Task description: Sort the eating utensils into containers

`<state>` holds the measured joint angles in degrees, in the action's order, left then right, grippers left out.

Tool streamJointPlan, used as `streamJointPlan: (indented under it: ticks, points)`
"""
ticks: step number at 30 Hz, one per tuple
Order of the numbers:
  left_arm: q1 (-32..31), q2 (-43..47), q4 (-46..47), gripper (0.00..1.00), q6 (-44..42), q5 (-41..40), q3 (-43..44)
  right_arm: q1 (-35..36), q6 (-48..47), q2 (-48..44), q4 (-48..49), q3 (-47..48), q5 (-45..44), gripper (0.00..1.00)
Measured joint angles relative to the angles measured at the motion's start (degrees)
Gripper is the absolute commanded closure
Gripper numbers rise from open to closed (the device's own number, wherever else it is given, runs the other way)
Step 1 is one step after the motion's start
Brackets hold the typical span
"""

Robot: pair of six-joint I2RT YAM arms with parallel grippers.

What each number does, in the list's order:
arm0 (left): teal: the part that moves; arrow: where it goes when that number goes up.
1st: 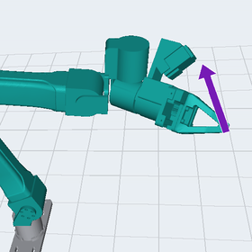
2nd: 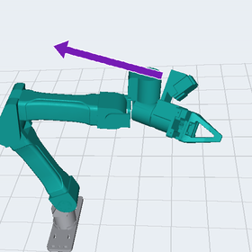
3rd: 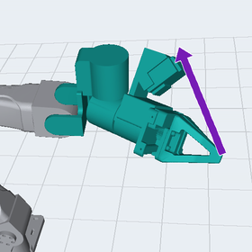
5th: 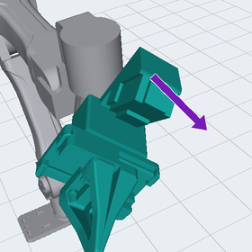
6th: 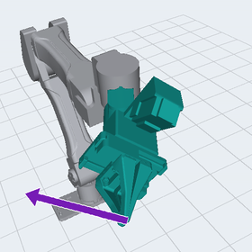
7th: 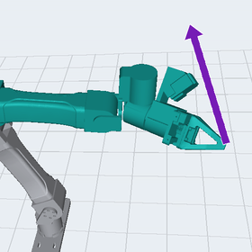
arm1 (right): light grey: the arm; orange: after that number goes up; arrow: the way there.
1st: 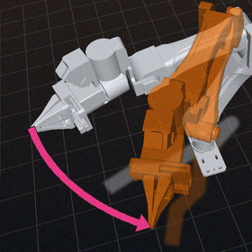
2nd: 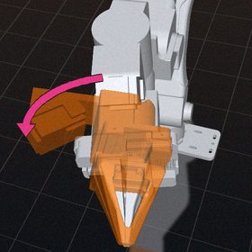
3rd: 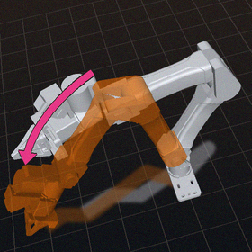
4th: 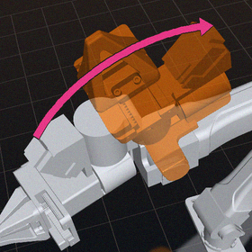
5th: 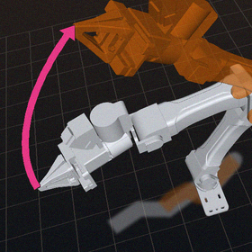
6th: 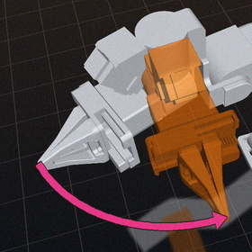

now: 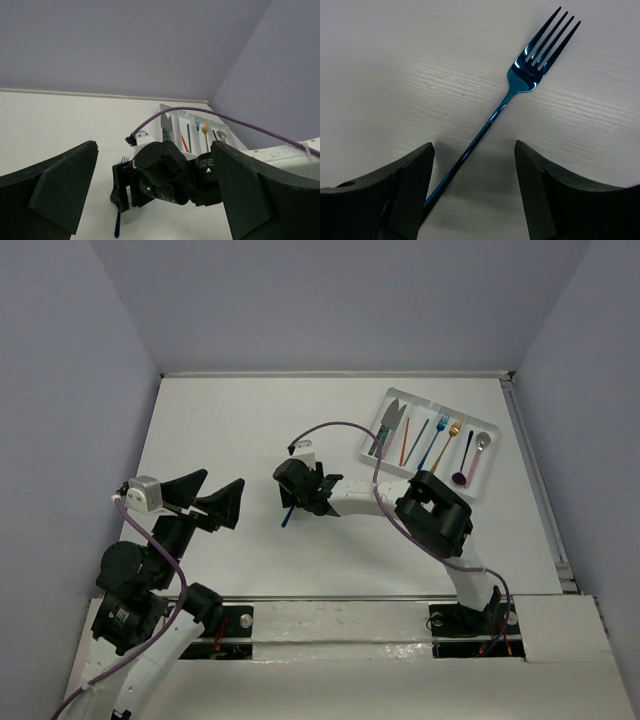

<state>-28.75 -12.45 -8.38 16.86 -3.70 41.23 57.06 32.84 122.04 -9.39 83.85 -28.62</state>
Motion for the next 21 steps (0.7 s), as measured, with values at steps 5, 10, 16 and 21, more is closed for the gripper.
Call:
streamJointPlan:
  ticks: [5,10,16,21]
  points:
    - [0.0,-0.07,0.0,0.01,0.0,0.26,-0.02,-0.11,0.37,3.06,-1.99,4.76,-1.16,0.49]
    - [0.0,-0.07,-0.02,0.01,0.02,0.26,-0.02,-0.11,-0.09,6.78,-3.67,10.03,-2.69,0.65]
    - [0.0,-0.09,-0.02,0.01,0.0,0.26,-0.02,-0.31,0.2,7.06,-4.11,10.49,-3.17,0.95]
    - [0.0,-0.09,-0.02,0.01,0.0,0.28,-0.02,-0.35,1.14,7.06,-4.13,10.51,-4.13,1.0]
